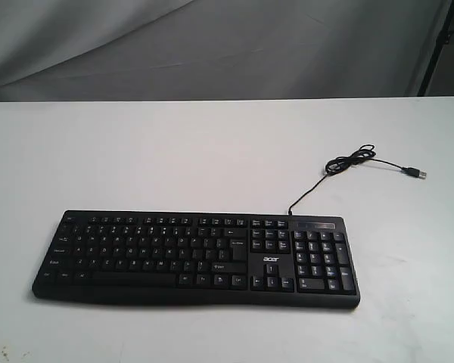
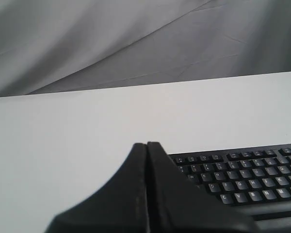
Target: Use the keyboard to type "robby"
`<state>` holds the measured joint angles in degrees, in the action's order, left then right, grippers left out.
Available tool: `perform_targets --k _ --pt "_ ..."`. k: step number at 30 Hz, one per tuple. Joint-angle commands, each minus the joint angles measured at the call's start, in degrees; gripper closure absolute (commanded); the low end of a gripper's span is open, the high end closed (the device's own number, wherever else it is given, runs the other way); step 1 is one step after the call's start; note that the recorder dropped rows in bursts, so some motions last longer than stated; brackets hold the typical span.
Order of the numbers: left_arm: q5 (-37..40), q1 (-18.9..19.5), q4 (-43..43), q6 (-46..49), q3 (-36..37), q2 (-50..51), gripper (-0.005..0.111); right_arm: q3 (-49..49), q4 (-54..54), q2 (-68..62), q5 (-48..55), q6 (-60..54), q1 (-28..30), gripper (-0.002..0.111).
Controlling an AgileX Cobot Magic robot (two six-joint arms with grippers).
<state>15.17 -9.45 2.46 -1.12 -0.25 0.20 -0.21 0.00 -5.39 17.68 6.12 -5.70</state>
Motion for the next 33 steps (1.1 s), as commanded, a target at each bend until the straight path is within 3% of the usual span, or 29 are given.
perform_targets --k 1,21,28,33 --pt "-0.4 -0.4 0.3 -0.2 0.2 -0.2 0.107 0.2 0.4 0.2 0.0 0.0 0.5 0.108" --pt "-0.4 -0.4 0.3 -0.2 0.2 -0.2 0.107 0.2 0.4 0.2 0.8 0.0 0.5 0.108" --pt "-0.4 -0.4 0.3 -0.2 0.2 -0.2 0.107 -13.3 -2.1 -1.0 8.0 0.0 0.5 0.108" --pt "-0.4 -0.4 0.3 -0.2 0.2 -0.2 0.107 -27.9 -3.8 -11.0 11.6 0.0 0.5 0.108"
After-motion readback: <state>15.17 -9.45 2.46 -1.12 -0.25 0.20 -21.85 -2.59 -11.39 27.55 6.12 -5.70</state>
